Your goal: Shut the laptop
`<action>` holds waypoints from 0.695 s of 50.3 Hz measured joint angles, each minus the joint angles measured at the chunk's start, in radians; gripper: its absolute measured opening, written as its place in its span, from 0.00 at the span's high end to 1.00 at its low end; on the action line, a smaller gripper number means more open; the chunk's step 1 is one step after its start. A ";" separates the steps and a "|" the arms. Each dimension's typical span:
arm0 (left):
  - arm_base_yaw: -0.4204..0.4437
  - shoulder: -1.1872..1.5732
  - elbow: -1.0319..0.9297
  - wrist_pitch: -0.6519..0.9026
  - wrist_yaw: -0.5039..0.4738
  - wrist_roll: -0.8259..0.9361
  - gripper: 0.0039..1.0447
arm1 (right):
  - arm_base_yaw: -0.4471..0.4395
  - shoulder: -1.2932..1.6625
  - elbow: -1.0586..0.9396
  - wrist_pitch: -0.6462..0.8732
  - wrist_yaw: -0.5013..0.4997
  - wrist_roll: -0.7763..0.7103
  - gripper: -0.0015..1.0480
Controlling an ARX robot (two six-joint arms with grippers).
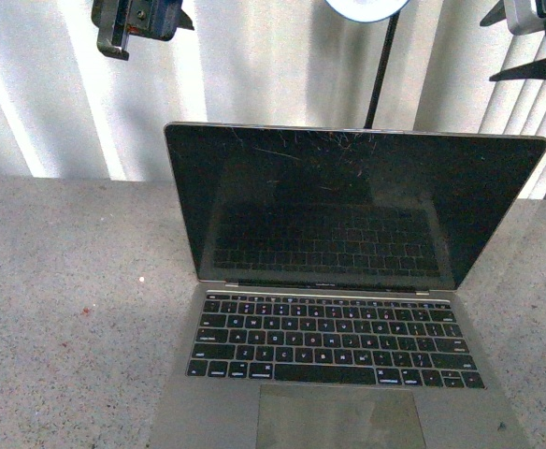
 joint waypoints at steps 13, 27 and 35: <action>-0.016 0.021 0.048 -0.161 -0.046 0.011 0.75 | 0.017 0.019 0.039 -0.081 0.001 -0.063 0.91; -0.063 0.050 0.111 -0.303 -0.090 -0.003 0.97 | 0.037 0.064 0.127 -0.266 0.059 -0.042 0.97; -0.078 0.061 0.119 -0.358 -0.117 -0.027 0.97 | 0.039 0.087 0.144 -0.283 0.073 -0.033 0.97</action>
